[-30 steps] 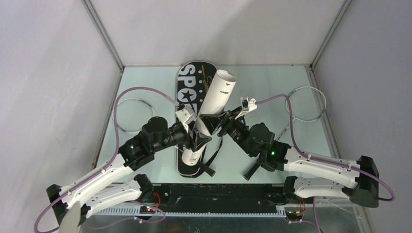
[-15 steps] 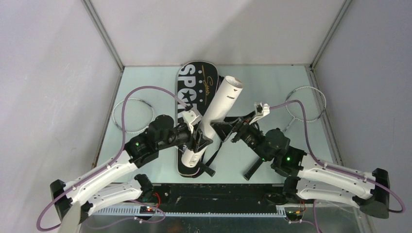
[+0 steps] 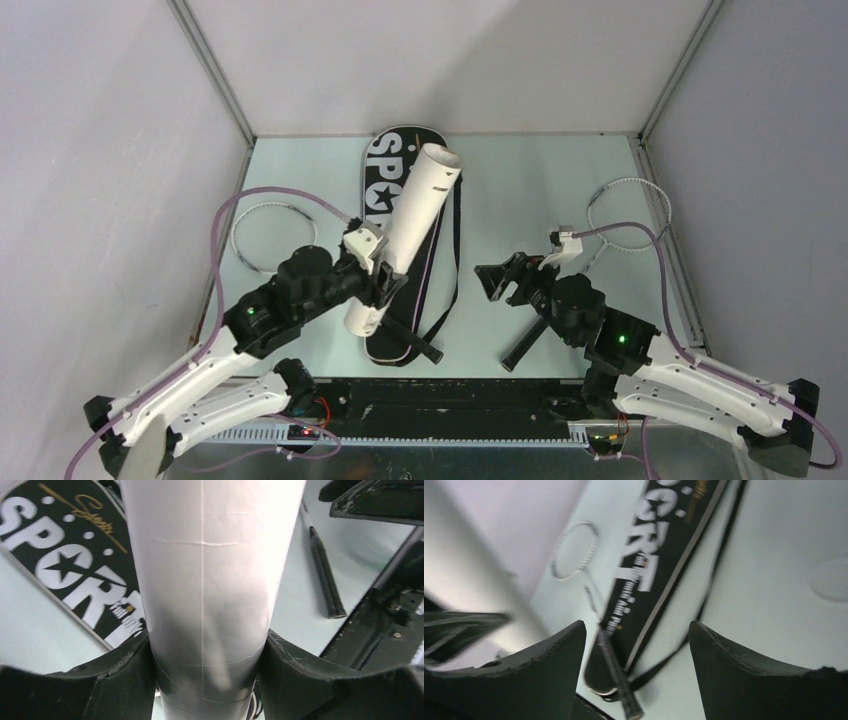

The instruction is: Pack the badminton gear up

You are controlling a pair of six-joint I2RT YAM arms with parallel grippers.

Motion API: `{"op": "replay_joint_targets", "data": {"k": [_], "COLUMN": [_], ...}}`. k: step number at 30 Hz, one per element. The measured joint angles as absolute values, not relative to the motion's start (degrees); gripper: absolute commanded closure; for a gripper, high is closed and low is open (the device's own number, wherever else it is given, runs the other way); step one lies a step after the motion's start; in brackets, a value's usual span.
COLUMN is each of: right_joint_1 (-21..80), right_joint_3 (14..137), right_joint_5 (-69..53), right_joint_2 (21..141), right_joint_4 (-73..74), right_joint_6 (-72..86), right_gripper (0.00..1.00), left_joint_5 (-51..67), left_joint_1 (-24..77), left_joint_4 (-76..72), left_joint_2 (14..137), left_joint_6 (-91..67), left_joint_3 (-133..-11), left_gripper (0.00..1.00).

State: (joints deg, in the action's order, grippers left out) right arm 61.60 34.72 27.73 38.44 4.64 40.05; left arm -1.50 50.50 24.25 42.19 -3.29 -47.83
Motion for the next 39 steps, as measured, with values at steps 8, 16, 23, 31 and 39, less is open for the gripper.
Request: {"op": "replay_joint_targets", "data": {"k": [8, 16, 23, 31, 39], "right_joint_1": [44.99, 19.73, 7.84, 6.5, 6.35], "right_joint_3": [32.27, 32.29, 32.58, 38.83, 42.89], "right_joint_5": [25.41, 8.62, -0.6, -1.06, -1.8], "right_joint_2": [41.15, 52.6, 66.3, 76.99, 84.88], "right_joint_4": [15.92, 16.25, 15.64, 15.2, 13.54], "right_joint_6": [43.13, 37.95, 36.01, 36.88, 36.99], "right_gripper": [0.44, 0.55, 0.61, 0.63, 0.64], "left_joint_5": [-5.69, -2.5, 0.51, 3.01, 3.77], "left_joint_1": [50.48, 50.48, 50.5, 50.5, 50.5], "left_joint_4": [29.52, 30.22, 31.05, 31.07, 31.07], "left_joint_2": [33.19, 28.36, 29.69, 30.15, 29.56], "left_joint_6": [2.81, 5.1, 5.65, 6.07, 6.11], "left_joint_3": [-47.44, -44.56, -43.92, -43.92, -43.9], "left_gripper": [0.6, 0.6, 0.6, 0.6, 0.6]}}
